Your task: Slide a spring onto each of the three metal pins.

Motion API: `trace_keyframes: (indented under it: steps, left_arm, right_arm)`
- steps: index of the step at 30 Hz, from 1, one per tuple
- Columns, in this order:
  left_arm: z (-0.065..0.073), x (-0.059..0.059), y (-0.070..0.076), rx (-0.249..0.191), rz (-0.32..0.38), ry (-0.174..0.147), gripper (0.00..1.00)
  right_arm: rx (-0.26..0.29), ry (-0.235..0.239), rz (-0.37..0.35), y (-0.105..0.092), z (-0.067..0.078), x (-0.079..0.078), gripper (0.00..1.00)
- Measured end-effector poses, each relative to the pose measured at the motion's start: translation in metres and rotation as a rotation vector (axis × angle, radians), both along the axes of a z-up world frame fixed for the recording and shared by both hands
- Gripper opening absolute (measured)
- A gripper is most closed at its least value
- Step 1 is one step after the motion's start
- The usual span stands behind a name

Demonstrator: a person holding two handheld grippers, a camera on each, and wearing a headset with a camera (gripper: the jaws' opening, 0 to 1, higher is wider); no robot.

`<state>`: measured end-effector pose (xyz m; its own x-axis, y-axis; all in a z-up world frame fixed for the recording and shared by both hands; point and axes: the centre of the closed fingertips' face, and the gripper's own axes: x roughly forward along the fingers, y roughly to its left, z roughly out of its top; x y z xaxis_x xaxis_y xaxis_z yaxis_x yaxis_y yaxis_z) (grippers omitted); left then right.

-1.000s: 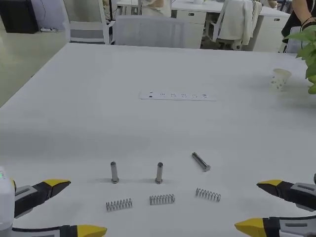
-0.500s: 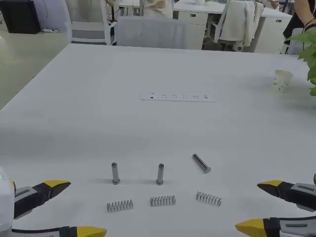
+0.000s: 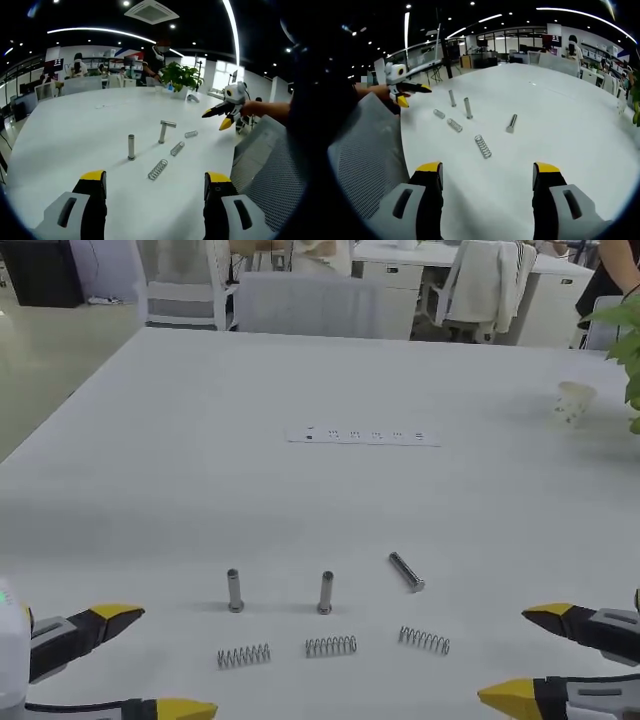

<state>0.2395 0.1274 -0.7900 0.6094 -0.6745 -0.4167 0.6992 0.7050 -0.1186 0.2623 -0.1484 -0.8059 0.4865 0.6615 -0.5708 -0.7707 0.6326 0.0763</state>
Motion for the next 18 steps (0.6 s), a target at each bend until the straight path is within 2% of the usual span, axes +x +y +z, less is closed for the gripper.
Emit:
trace_keyframes:
  steps: [18]
  left_arm:
    - [0.002, 0.0, 0.001, -0.002, 0.003, -0.005, 0.76]
  right_arm:
    - [-0.012, -0.019, 0.012, 0.003, 0.006, 0.024, 0.73]
